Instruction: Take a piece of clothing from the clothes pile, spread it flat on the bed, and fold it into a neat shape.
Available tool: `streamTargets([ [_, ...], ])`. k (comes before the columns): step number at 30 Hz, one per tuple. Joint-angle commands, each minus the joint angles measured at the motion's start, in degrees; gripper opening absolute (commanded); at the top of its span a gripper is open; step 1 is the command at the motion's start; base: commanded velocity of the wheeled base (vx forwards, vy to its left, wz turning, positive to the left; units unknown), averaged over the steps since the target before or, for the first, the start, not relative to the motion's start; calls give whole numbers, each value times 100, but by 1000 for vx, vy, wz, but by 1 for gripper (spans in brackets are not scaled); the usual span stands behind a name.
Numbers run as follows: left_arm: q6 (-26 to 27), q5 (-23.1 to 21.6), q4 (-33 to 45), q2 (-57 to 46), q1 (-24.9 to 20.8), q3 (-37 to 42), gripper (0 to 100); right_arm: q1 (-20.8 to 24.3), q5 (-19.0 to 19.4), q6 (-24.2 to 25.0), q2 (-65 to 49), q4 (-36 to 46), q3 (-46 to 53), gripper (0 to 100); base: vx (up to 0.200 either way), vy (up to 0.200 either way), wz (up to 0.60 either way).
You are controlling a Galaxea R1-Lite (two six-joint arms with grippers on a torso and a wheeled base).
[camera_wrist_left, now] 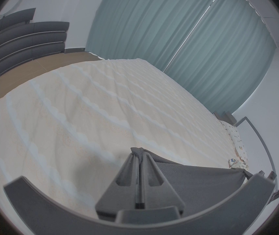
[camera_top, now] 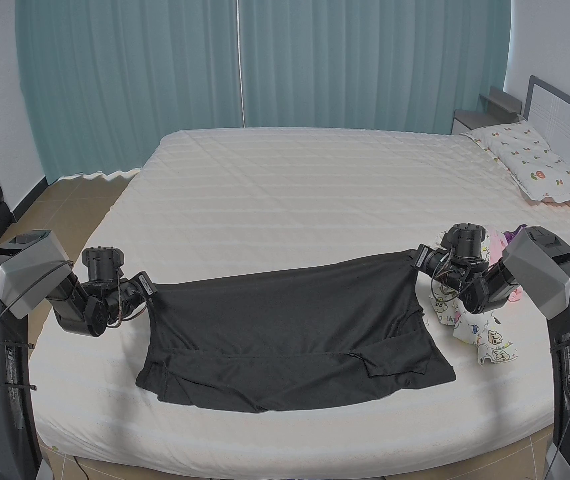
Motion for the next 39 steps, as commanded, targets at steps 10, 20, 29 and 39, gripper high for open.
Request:
streamTargets([
  [10, 0, 258, -13, -54, -39, -52, 0, 134, -66, 45, 236, -283, -350, 0, 0, 0, 0],
  [20, -44, 671, -66, 262, -48, -342, 0, 152, -497, 45, 763, -380, -860, 0, 0, 0, 0],
  [29, -44, 671, -74, 420, -65, -421, 0, 275, -550, 45, 745, -380, -746, 0, 0, 0, 0],
  [39, -36, 663, -567, 130, -56, 264, 0, 204, -392, 62, 174, -767, 142, 0, 0, 0, 0],
])
